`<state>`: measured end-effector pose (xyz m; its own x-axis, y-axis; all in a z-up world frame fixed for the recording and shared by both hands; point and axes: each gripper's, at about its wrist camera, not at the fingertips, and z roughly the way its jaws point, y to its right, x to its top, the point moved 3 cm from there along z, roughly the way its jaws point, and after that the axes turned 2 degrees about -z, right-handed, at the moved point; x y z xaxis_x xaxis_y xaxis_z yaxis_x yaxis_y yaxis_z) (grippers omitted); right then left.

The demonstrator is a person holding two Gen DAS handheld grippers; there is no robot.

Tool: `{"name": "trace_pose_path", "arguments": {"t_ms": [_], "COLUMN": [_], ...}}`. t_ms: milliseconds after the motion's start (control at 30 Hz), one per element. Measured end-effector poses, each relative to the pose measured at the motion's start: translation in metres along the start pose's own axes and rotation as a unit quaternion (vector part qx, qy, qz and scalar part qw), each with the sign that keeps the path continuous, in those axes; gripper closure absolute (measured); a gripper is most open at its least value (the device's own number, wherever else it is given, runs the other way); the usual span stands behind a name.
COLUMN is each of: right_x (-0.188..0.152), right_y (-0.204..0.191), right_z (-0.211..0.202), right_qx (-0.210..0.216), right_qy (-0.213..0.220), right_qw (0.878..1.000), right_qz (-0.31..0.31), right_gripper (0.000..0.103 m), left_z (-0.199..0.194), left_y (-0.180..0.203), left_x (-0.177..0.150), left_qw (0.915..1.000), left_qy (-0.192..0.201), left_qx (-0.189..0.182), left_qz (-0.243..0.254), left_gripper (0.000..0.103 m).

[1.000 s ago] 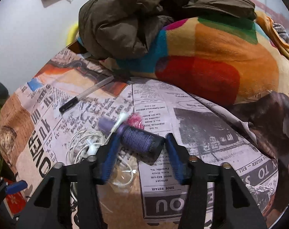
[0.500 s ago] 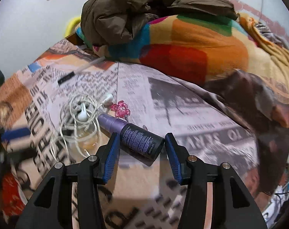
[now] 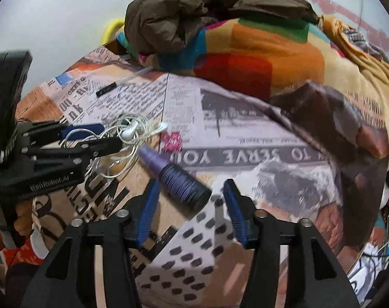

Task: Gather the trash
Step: 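Grasp the white earphones with the left tool while the right tool grasps the purple spray bottle, then carry the earphones and spray bottle with both tools over the white bin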

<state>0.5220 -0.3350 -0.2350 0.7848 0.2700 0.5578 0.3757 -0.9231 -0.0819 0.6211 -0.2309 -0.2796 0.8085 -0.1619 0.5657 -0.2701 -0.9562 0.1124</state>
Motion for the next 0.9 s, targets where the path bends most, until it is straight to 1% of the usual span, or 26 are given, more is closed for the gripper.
{"name": "trace_pose_path", "arguments": {"t_ms": [33, 100, 133, 167, 233, 300, 400, 500, 533, 567, 633, 700, 800, 900], "right_x": [0.003, 0.007, 0.009, 0.011, 0.013, 0.013, 0.008, 0.002, 0.001, -0.001, -0.003, -0.003, -0.002, -0.001], "right_y": [-0.001, -0.005, -0.008, -0.012, -0.018, -0.023, -0.030, -0.036, -0.037, -0.037, -0.037, -0.037, -0.036, -0.033], "right_z": [0.001, 0.004, 0.006, 0.008, 0.013, 0.018, 0.023, 0.022, 0.022, 0.022, 0.023, 0.023, 0.024, 0.023], "right_qx": [0.003, 0.007, 0.003, -0.006, -0.015, -0.012, -0.006, -0.006, -0.007, -0.005, 0.003, -0.005, -0.011, -0.006], "right_qy": [0.001, 0.003, 0.006, 0.009, 0.006, -0.003, -0.014, -0.019, -0.021, -0.025, -0.035, -0.030, -0.022, -0.015], "right_qw": [1.000, 1.000, 1.000, 0.999, 0.998, 0.997, 0.995, 0.995, 0.995, 0.995, 0.995, 0.996, 0.998, 0.999], "right_qz": [-0.003, -0.014, -0.027, -0.039, -0.066, -0.082, -0.094, -0.102, -0.102, -0.100, -0.091, -0.085, -0.066, -0.039], "right_gripper": [0.050, 0.050, 0.050, 0.050, 0.050, 0.051, 0.052, 0.053, 0.056, 0.063, 0.070, 0.071, 0.079, 0.079], "left_z": [0.000, -0.002, -0.003, -0.005, -0.010, -0.019, -0.035, -0.049, -0.053, -0.058, -0.064, -0.070, -0.073, -0.075], "left_y": [0.000, -0.002, -0.003, -0.004, -0.009, -0.012, -0.014, -0.014, -0.015, -0.018, -0.024, -0.033, -0.046, -0.057], "left_x": [-0.001, -0.002, -0.002, -0.003, -0.005, -0.005, -0.007, -0.014, -0.018, -0.024, -0.033, -0.044, -0.060, -0.068], "left_qw": [1.0000, 1.0000, 1.0000, 1.0000, 0.9998, 0.9993, 0.9986, 0.9987, 0.9988, 0.9989, 0.9990, 0.9992, 0.9991, 0.9981], "left_qy": [0.003, 0.006, 0.006, 0.006, 0.005, 0.009, 0.023, 0.027, 0.027, 0.027, 0.023, 0.016, 0.007, 0.007], "left_qx": [0.004, 0.005, 0.002, -0.002, -0.013, -0.028, -0.038, -0.034, -0.031, -0.028, -0.022, -0.013, 0.001, -0.001], "left_qz": [0.003, 0.000, -0.002, -0.005, -0.016, -0.025, -0.030, -0.029, -0.028, -0.028, -0.030, -0.035, -0.041, -0.061], "left_gripper": [0.079, 0.089, 0.094, 0.096, 0.097, 0.098, 0.098, 0.098, 0.098, 0.098, 0.098, 0.098, 0.098, 0.098]}}
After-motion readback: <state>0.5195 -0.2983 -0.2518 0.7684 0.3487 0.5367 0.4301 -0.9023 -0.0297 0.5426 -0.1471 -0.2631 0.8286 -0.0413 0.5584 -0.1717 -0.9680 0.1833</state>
